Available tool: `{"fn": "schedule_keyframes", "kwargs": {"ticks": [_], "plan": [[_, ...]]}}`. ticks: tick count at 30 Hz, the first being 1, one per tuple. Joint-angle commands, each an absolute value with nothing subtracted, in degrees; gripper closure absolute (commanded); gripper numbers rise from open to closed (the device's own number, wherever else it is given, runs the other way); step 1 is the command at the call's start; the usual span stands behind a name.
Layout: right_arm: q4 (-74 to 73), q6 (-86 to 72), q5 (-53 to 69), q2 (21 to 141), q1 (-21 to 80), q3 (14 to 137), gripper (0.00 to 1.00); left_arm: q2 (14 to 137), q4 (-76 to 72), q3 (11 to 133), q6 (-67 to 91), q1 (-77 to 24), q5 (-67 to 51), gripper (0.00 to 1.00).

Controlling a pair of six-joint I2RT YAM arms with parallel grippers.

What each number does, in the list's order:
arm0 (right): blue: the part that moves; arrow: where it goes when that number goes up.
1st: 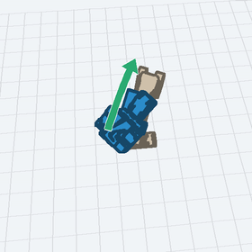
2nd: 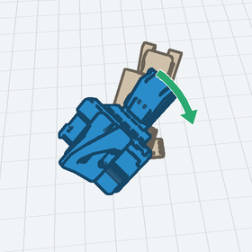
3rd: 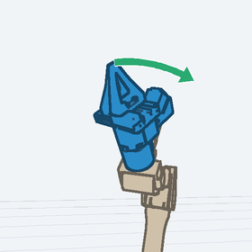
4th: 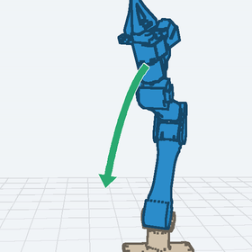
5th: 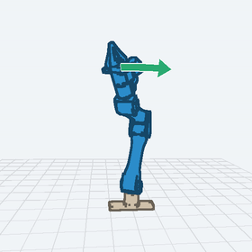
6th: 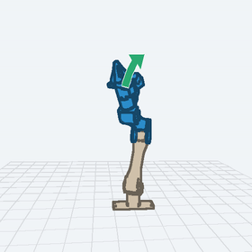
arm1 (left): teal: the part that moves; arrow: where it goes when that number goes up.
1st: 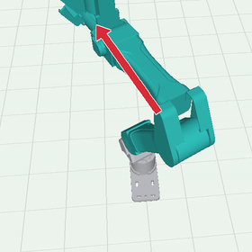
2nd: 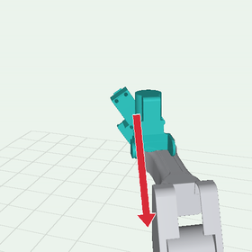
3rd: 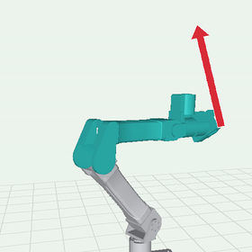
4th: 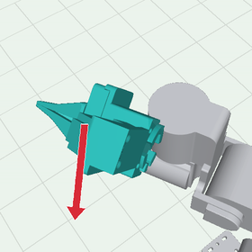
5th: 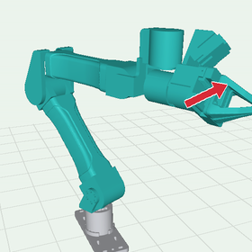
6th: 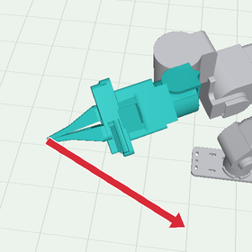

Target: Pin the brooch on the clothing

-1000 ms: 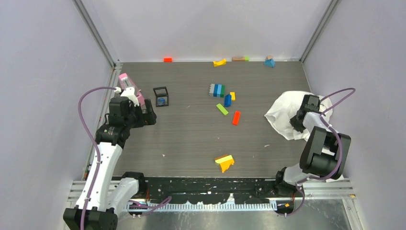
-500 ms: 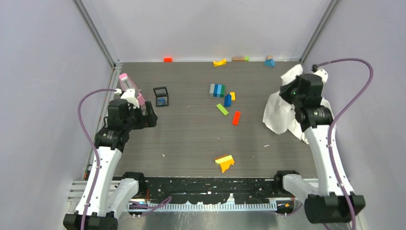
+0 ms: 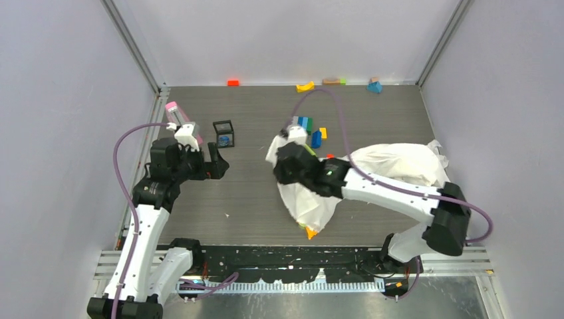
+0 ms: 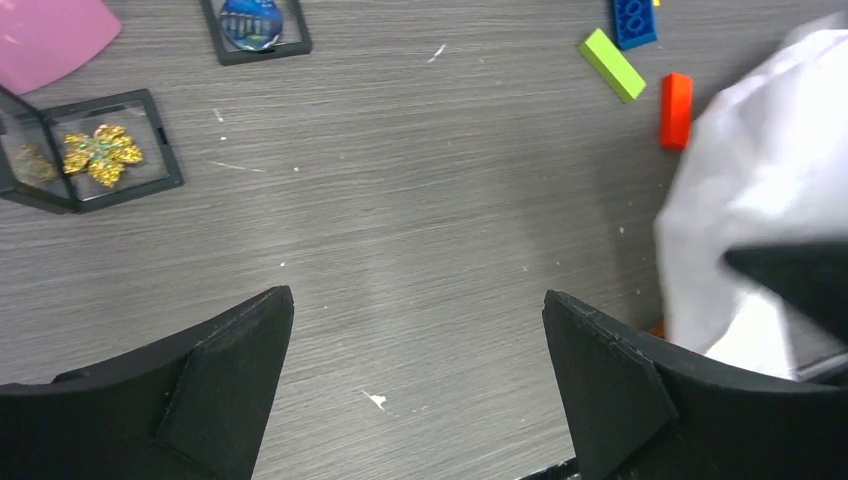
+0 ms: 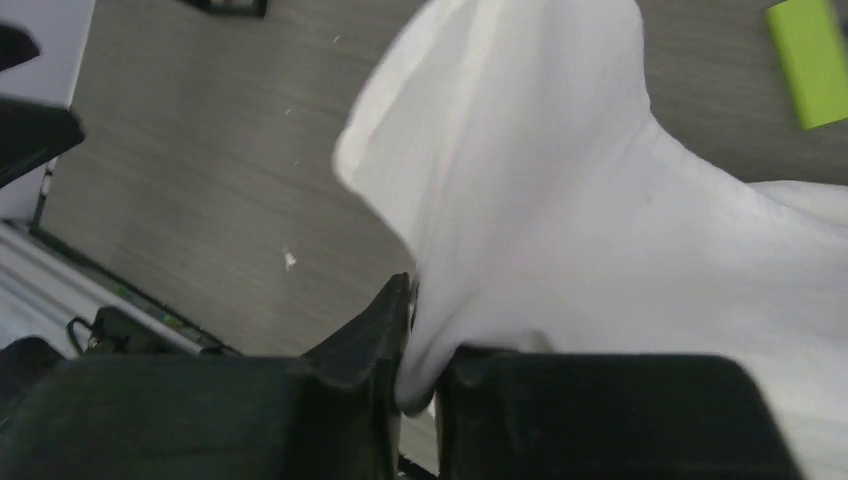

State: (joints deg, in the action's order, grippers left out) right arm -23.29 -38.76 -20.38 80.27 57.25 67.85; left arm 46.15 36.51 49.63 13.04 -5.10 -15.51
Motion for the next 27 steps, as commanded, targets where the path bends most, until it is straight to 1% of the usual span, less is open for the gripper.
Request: {"fn": "schedule_keyframes", "kwargs": {"ticks": [1, 2, 3, 4, 5, 6, 7, 8, 9, 11, 12, 13, 14, 15, 16, 17, 19, 20, 21, 22, 23, 24, 25, 27], "plan": [[-19.0, -37.1, -24.4, 81.3, 65.5, 76.6, 0.59, 44.4, 33.8, 49.6, 14.6, -5.4, -20.9, 0.0], [-19.4, -36.9, -24.6, 81.1, 65.7, 77.0, 0.49, 43.9, 33.7, 49.2, 15.4, -5.4, -21.9, 0.0], [-20.5, -36.8, -25.3, 80.1, 65.7, 76.8, 0.35, 43.3, 33.6, 48.6, 16.1, -5.4, -22.5, 0.0], [-21.1, -36.6, -28.2, 79.2, 65.7, 76.4, 0.3, 42.9, 33.6, 48.0, 16.6, -5.4, -22.8, 0.0], [-22.7, -36.3, -30.4, 77.4, 65.7, 75.4, 0.21, 42.7, 33.7, 47.5, 16.9, -5.5, -23.1, 0.0], [-23.6, -35.7, -35.3, 76.3, 65.6, 74.8, 0.18, 42.7, 34.0, 47.1, 17.2, -5.7, -23.8, 0.0], [-25.8, -35.4, -37.9, 74.3, 65.2, 73.5, 0.1, 43.0, 34.2, 46.8, 18.1, -5.9, -25.1, 0.0], [-26.9, -35.0, -41.2, 73.3, 63.4, 72.9, 0.07, 43.7, 34.4, 46.5, 19.2, -6.3, -26.4, 0.0], [-29.7, -35.1, -41.5, 71.7, 61.7, 71.8, 0.04, 44.3, 34.3, 46.0, 20.7, -7.1, -27.9, 0.0], [-33.5, -36.5, -37.6, 69.2, 54.0, 69.4, 0.02, 45.7, 31.9, 43.9, 24.5, -9.7, -28.9, 0.0], [-35.0, -36.8, -33.8, 68.5, 47.4, 68.4, 0.02, 46.0, 29.8, 42.4, 26.1, -11.8, -28.1, 0.0], [-35.5, -37.2, -32.2, 66.5, 44.4, 66.1, 0.02, 46.5, 27.1, 40.8, 27.7, -14.3, -26.5, 0.0], [-36.3, -37.2, -29.8, 65.5, 38.3, 65.0, 0.02, 46.9, 24.1, 39.0, 29.2, -17.3, -24.0, 0.0], [-36.8, -37.1, -28.1, 63.6, 35.3, 62.8, 0.02, 47.7, 21.3, 37.6, 30.6, -20.0, -22.1, 0.0], [-37.2, -37.1, -27.3, 62.6, 29.8, 61.9, 0.01, 49.2, 18.4, 36.3, 31.5, -22.5, -21.2, 0.0], [-37.2, -36.9, -25.0, 60.7, 26.9, 59.8, 0.01, 51.7, 15.9, 35.8, 32.3, -24.5, -21.6, 0.0], [-37.3, -36.2, -20.7, 58.4, 15.3, 57.1, 0.0, 57.1, 13.9, 36.3, 33.2, -25.4, -22.8, 0.0], [-37.2, -35.7, -18.9, 57.8, 12.5, 56.4, 0.0, 59.7, 14.1, 36.9, 33.2, -25.5, -23.0, 0.0], [-37.1, -34.7, -15.7, 57.3, 6.9, 55.3, 0.0, 61.9, 14.6, 37.5, 33.1, -25.6, -23.0, 0.0], [-37.2, -34.1, -14.6, 57.4, 4.3, 54.8, 0.0, 63.8, 14.7, 37.7, 33.1, -25.6, -23.0, 0.0], [-37.3, -33.3, -13.4, 57.5, -1.2, 54.0, 0.0, 65.3, 14.6, 37.8, 33.1, -25.7, -22.8, 0.0], [-38.0, -33.7, -13.5, 57.8, -3.5, 53.4, 0.01, 66.5, 14.5, 37.5, 33.4, -25.7, -22.7, 0.0], [-38.4, -34.2, -15.3, 57.7, -7.8, 53.1, 0.02, 67.3, 14.4, 37.2, 33.7, -25.9, -22.5, 0.0], [-38.9, -35.3, -19.3, 56.2, -11.6, 51.7, 0.02, 68.5, 13.5, 36.1, 34.6, -26.1, -22.6, 0.0]]}}
